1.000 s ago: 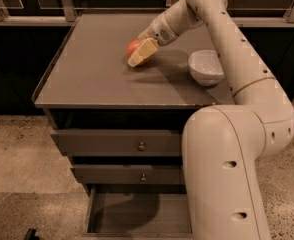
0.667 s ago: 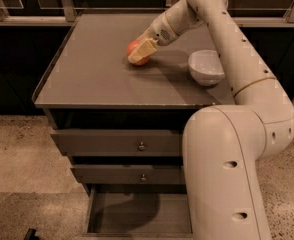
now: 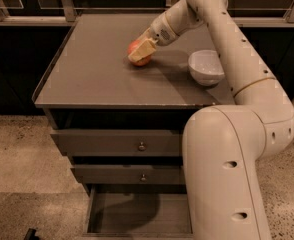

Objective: Place apple into bottom drawer

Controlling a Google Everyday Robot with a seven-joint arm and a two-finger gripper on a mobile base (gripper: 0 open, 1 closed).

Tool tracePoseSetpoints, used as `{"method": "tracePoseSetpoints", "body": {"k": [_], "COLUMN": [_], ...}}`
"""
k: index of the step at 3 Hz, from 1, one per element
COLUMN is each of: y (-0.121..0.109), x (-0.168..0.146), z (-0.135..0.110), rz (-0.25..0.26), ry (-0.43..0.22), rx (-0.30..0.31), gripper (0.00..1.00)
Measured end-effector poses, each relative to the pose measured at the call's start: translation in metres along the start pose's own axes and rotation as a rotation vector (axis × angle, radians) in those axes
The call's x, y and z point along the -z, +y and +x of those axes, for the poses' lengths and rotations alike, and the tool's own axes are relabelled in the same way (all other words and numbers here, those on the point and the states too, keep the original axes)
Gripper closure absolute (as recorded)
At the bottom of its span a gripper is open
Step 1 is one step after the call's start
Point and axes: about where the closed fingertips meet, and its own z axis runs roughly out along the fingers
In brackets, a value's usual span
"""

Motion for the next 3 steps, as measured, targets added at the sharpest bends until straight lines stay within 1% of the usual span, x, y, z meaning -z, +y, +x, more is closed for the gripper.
{"method": "tracePoseSetpoints", "body": {"k": [1,2,3], "y": [0.012,0.037,0.075], "x": [0.008,0.049,0.121], "z": [0.001,-0.015,-0.055], "rz": [-0.022,0.002,0.102], "ry": [-0.015,-0.099,-0.228], "rx": [-0.013,-0.025,-0.041], "gripper": [1.0,1.0,1.0]}}
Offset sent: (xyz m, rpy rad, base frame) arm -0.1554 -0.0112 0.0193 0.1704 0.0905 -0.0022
